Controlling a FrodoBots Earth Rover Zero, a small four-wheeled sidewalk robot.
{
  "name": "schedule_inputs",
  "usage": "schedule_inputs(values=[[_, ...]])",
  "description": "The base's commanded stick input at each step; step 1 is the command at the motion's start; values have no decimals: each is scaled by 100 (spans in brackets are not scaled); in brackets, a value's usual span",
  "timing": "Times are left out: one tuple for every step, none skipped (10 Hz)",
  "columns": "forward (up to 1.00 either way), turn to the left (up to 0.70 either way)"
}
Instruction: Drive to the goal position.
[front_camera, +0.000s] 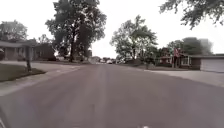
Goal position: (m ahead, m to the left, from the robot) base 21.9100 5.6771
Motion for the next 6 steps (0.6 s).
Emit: schedule_inputs(values=[[70, 0], [70, 0], [70, 0], [70, 0], [70, 0], [70, 0]])
